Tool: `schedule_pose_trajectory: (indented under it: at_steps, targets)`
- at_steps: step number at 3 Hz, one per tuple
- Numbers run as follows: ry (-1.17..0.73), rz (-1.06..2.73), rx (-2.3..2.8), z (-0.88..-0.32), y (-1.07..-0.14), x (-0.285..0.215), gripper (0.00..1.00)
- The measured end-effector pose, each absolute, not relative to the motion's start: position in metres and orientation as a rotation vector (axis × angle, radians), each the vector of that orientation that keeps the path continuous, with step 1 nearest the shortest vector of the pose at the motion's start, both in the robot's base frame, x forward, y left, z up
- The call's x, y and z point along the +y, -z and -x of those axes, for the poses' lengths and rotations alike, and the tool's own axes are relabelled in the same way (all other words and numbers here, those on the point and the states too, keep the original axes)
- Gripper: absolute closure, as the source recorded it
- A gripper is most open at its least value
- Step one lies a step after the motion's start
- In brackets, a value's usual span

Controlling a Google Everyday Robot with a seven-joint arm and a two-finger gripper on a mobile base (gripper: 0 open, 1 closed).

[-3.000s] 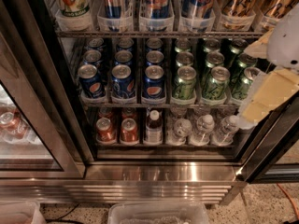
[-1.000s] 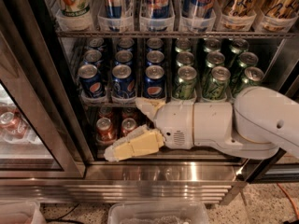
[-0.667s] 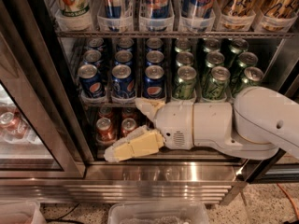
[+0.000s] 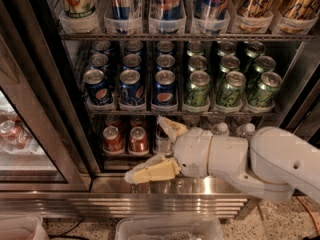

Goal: Pick water bottle from bottom shelf of fridge

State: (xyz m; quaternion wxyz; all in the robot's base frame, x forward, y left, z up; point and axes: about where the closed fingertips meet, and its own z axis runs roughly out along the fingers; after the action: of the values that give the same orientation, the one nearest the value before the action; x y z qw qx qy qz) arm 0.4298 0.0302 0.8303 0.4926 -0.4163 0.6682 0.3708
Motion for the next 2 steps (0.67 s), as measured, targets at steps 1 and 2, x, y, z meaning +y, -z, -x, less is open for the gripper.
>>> schedule_pose_trajectory:
  at_steps: [1, 2]
  targets:
    - [-0.814, 0.939, 1.589, -0.429, -0.783, -0.008, 0.0]
    - [-0.698, 0.858, 1.539, -0.419, -0.757, -0.046, 0.0]
